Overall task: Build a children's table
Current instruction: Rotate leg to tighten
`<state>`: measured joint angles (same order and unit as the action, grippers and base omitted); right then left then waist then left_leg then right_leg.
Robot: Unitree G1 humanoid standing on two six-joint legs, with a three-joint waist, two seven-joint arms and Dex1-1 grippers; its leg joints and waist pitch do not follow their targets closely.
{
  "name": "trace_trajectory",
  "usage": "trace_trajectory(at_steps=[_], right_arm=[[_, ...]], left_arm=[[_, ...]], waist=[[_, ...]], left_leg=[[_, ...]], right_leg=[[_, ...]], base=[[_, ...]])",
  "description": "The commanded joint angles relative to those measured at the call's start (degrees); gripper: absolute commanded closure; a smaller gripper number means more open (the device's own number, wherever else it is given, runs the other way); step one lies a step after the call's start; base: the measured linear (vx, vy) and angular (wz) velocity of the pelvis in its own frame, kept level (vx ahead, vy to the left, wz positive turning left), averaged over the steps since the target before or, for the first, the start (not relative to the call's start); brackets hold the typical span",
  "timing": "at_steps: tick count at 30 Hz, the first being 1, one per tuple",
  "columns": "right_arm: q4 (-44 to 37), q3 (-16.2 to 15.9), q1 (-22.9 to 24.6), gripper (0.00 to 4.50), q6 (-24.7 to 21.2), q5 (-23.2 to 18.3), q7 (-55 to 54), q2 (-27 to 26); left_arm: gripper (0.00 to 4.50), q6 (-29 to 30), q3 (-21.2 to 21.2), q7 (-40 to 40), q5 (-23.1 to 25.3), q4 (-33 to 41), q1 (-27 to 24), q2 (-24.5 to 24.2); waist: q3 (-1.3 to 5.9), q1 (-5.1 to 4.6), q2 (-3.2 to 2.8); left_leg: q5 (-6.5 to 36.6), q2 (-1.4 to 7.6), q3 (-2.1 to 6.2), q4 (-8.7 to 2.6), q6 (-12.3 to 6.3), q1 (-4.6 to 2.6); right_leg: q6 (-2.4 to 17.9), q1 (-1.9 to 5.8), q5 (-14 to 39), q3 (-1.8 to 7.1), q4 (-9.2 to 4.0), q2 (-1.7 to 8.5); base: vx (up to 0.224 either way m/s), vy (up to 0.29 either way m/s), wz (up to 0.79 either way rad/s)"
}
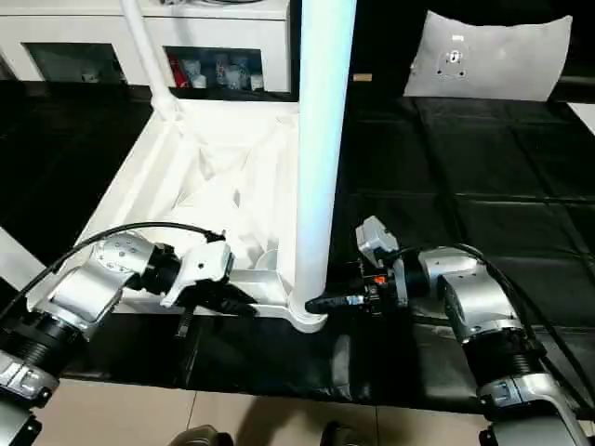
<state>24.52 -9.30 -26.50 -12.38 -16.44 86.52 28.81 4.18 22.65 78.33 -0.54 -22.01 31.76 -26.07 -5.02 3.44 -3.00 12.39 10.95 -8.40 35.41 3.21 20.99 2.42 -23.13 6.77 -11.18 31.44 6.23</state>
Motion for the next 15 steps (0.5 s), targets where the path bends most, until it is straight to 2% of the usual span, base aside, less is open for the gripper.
trace_trajectory(at_steps=[1,3,4,5,6,8,9,10,11,12,13,14,15], right_arm=[[-2.6,-0.8,1.5,2.52,-2.3,-2.3,1.6,-0.6],[-4.8,0.2,3.1,2.52,-4.2,-1.7,-5.4,-2.9],[-5.2,0.3,3.4,2.52,-4.6,-1.3,-7.4,-3.5],[-5.7,1.2,3.8,2.53,-6.8,-0.4,-13.7,-5.8],[-6.2,1.9,4.2,2.53,-7.9,0.2,-18.0,-7.5],[-8.0,2.6,5.3,2.53,-10.3,1.4,-25.1,-10.5],[-9.5,3.0,6.1,2.53,-12.4,2.2,-30.0,-12.9],[-9.6,3.0,6.2,2.53,-12.5,2.3,-30.2,-13.0],[-10.9,3.3,6.8,2.53,-14.1,3.0,-34.0,-15.1],[-10.9,3.3,6.8,2.53,-14.1,3.0,-34.0,-15.1],[-11.4,3.7,7.0,2.53,-14.6,3.9,-37.9,-17.2],[-11.4,4.0,6.9,2.53,-14.6,4.7,-40.9,-18.9],[-10.7,4.9,6.3,2.53,-14.1,7.0,-49.4,-23.1]], left_arm=[[4.50,1.2,0.8,-1.4,1.1,1.4,0.5,0.5],[4.50,4.9,-0.7,-7.3,1.6,1.2,1.1,3.1],[4.50,6.0,-1.2,-8.7,1.6,1.3,1.2,3.8],[4.50,8.4,-1.9,-10.9,1.2,2.2,1.2,5.3],[4.50,10.1,-2.3,-12.4,0.9,3.1,1.0,6.4],[4.50,12.5,-2.5,-14.8,0.9,4.6,0.6,8.1],[4.50,13.6,-2.4,-16.4,1.3,5.3,0.3,9.1],[4.50,13.7,-2.4,-16.6,1.3,5.3,0.3,9.2],[4.50,15.0,-2.4,-19.1,1.9,5.7,0.1,10.9],[4.50,15.0,-2.4,-19.1,1.9,5.7,0.1,10.9],[4.50,16.3,-2.6,-21.2,2.0,5.9,0.0,12.6],[4.50,17.2,-2.9,-23.1,2.2,5.9,0.1,13.8],[4.50,19.0,-4.0,-28.5,3.2,5.2,0.7,16.9]], waist=[[4.80,-0.46,0.52],[4.71,-0.36,0.36],[4.59,-0.49,0.50],[4.30,-0.89,0.75],[3.99,-1.33,0.66],[3.56,-2.07,0.59],[3.24,-3.61,0.53],[3.26,-4.22,0.42],[3.20,-4.90,0.29],[2.94,-6.13,-0.17],[3.02,-7.26,-0.27],[2.87,-7.67,-0.61],[2.59,-8.58,-0.80]], left_leg=[[7.1,2.89,0.26,-4.15,-5.66,-0.27],[6.9,3.09,0.35,-4.23,-5.47,-0.40],[7.8,2.92,0.35,-4.32,-4.84,-0.36],[9.0,2.61,0.29,-4.40,-4.00,-0.29],[10.6,2.17,0.28,-4.30,-3.12,-0.39],[13.1,1.76,0.31,-4.22,-2.20,-0.78],[17.1,1.40,0.66,-3.97,-0.94,-0.93],[17.9,1.36,0.67,-3.88,-0.75,-1.30],[18.7,1.31,0.80,-3.81,-0.71,-1.22],[21.9,1.88,1.34,-4.18,-0.53,-1.44],[25.3,2.47,1.92,-4.57,-0.46,-1.16],[26.9,2.85,2.07,-4.88,-0.33,-1.31],[30.3,3.48,2.46,-5.53,0.17,-1.43]], right_leg=[[7.0,3.90,20.6,4.20,-3.28,3.29],[7.2,3.75,20.3,4.26,-3.31,3.32],[6.9,3.90,21.8,4.15,-3.55,3.34],[5.8,3.98,24.4,3.98,-3.93,3.22],[4.1,3.89,28.6,3.54,-4.66,3.26],[2.0,3.73,33.5,2.91,-5.69,3.21],[-1.6,3.85,38.7,1.57,-6.82,3.00],[-2.3,3.74,39.1,1.38,-7.32,3.02],[-2.7,3.81,39.1,1.04,-7.45,3.10],[-3.3,4.00,39.3,0.06,-7.91,2.96],[-4.0,4.62,37.8,-0.25,-7.58,2.90],[-3.9,4.62,37.1,-0.15,-7.46,2.80],[-3.2,4.76,35.8,-0.19,-6.98,2.88]], base=[[0.000,0.000,0.00],[0.000,0.000,0.00],[0.000,0.000,0.00],[0.000,0.000,0.00],[0.000,0.000,0.00],[0.000,0.000,0.00],[0.000,0.000,0.00],[0.000,0.000,0.00],[0.000,0.000,0.00],[0.000,0.000,0.00],[0.000,0.000,0.00],[0.000,0.000,0.00],[0.000,0.000,0.00]])
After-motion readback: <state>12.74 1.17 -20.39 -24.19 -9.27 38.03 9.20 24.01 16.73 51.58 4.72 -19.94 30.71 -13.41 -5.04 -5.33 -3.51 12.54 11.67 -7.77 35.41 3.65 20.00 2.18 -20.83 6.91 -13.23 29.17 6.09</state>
